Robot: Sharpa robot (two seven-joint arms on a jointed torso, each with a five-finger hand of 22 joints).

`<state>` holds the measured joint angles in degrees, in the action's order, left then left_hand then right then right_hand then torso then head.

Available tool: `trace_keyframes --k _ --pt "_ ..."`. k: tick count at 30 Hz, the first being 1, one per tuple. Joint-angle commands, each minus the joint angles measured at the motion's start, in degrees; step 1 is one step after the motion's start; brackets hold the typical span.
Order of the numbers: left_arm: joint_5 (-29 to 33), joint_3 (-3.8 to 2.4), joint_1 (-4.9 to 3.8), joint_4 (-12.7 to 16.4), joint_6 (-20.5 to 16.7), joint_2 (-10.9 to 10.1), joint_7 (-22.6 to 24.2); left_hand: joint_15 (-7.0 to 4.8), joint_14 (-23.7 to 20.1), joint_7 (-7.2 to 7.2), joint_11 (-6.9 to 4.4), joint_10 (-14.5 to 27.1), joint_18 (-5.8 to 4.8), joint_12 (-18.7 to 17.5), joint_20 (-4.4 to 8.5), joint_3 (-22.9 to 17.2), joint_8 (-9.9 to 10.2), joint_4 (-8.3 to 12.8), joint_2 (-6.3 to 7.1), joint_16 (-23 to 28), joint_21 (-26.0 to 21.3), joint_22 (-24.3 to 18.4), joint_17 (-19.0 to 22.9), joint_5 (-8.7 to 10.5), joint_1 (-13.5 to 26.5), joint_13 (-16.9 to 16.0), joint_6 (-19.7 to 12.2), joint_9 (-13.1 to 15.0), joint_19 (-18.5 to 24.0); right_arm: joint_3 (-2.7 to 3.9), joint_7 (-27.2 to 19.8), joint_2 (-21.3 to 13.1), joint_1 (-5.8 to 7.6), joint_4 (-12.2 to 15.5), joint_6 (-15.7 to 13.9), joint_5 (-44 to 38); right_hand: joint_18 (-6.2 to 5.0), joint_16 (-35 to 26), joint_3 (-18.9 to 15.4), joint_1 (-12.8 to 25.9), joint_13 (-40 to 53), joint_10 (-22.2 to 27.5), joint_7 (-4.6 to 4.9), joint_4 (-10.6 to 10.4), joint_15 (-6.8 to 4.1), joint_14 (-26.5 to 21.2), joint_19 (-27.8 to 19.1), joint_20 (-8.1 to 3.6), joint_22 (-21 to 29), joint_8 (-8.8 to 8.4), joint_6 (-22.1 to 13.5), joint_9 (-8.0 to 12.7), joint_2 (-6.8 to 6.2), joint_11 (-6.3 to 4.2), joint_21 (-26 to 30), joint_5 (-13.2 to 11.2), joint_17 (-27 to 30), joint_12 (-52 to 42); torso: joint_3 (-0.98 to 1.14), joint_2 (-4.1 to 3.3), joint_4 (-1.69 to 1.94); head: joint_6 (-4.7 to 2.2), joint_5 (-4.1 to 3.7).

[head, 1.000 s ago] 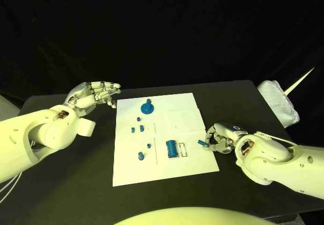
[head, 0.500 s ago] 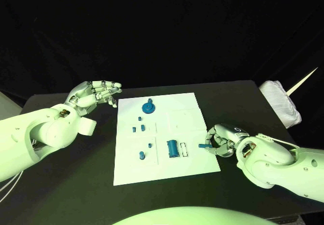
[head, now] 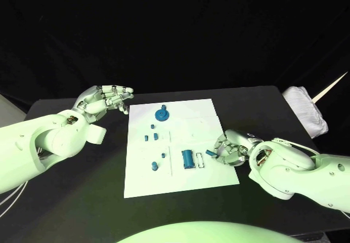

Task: Assemble the parts on the task board

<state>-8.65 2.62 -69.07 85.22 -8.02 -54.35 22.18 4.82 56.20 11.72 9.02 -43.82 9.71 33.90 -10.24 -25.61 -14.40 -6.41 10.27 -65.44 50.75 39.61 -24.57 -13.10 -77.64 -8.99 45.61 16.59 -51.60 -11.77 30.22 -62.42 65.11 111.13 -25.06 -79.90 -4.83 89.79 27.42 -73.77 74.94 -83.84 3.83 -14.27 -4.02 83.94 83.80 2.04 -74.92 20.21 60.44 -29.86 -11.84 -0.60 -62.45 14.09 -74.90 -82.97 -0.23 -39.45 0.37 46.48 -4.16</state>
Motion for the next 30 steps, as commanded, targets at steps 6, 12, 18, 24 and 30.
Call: trace_keyframes --k 6,12,18,24,30 --pt "0.0 -0.04 -0.03 0.3 0.1 0.1 0.3 -0.08 -0.5 0.68 -0.09 0.3 0.84 0.4 0.06 0.0 -0.1 -0.2 -0.39 0.0 -0.4 -0.1 0.1 -0.13 0.1 0.1 -0.4 0.0 -0.3 -0.02 1.0 2.4 -0.92 -0.5 1.7 6.4 0.45 0.2 -1.3 4.0 11.7 -4.0 -0.42 -1.7 -0.38 6.1 1.0 -0.32 -5.6 -0.72 1.3 0.4 0.07 -0.28 -0.2 -1.3 -15.1 -0.4 0.04 -0.06 0.00 0.14 0.15" --pt "0.0 -0.04 -0.04 0.4 0.1 0.1 0.3 -0.08 -0.5 0.68 -0.09 0.3 0.84 0.4 0.06 0.0 -0.1 -0.2 -0.40 0.0 -0.4 -0.1 0.1 -0.12 0.1 0.1 -0.4 0.0 -0.3 -0.02 2.2 4.3 -2.02 -1.4 0.4 7.5 0.47 0.2 -2.4 6.1 11.9 -4.1 -0.41 -2.1 -0.38 6.1 1.1 -0.32 -5.7 -0.83 1.6 0.6 0.11 -0.27 -0.3 -1.1 -15.1 -0.7 0.04 -0.07 -0.05 0.19 -0.01" --pt "0.0 -0.05 -0.04 0.4 0.2 0.0 0.3 -0.08 -0.5 0.68 -0.09 0.3 0.84 0.4 0.06 0.0 -0.1 -0.2 -0.40 0.0 -0.4 -0.1 0.1 -0.12 0.1 0.1 -0.4 0.0 -0.3 -0.02 2.7 5.8 -2.63 -2.3 -1.1 7.8 0.44 0.2 -2.7 6.5 11.9 -4.1 -0.43 -2.2 -0.38 6.1 1.1 -0.32 -5.7 -0.86 1.7 0.6 0.22 -0.28 -0.1 -1.2 -15.1 -0.7 0.07 -0.04 0.06 0.26 -0.17" --pt "0.0 -0.05 -0.04 0.4 0.2 0.0 0.3 -0.08 -0.5 0.68 -0.09 0.3 0.84 0.4 0.06 0.0 -0.1 -0.2 -0.40 0.0 -0.4 -0.1 0.1 -0.12 0.1 0.1 -0.4 0.0 -0.3 -0.02 3.0 6.2 -2.79 -3.4 -2.3 7.6 0.50 0.2 -2.9 7.1 12.1 -4.2 -0.46 -2.2 -0.41 6.1 1.2 -0.34 -5.9 -0.88 1.8 0.7 0.58 -0.32 -0.5 -0.9 -15.1 -1.0 0.05 -0.03 0.01 0.29 -0.10" --pt "0.0 -0.05 -0.04 0.4 0.2 -0.1 0.2 -0.07 -0.5 0.68 -0.08 0.3 0.83 0.4 0.06 0.0 -0.1 -0.2 -0.40 0.0 -0.4 -0.1 0.1 -0.11 0.1 0.1 -0.3 0.0 -0.3 -0.01 2.9 6.6 -2.83 -3.7 -3.3 7.6 0.56 0.2 -3.1 7.5 12.2 -4.3 -0.49 -2.2 -0.42 6.1 1.3 -0.35 -6.0 -0.88 1.9 0.7 0.63 -0.33 -0.8 -0.8 -15.1 -1.3 0.17 -0.11 -0.09 0.22 -0.02"
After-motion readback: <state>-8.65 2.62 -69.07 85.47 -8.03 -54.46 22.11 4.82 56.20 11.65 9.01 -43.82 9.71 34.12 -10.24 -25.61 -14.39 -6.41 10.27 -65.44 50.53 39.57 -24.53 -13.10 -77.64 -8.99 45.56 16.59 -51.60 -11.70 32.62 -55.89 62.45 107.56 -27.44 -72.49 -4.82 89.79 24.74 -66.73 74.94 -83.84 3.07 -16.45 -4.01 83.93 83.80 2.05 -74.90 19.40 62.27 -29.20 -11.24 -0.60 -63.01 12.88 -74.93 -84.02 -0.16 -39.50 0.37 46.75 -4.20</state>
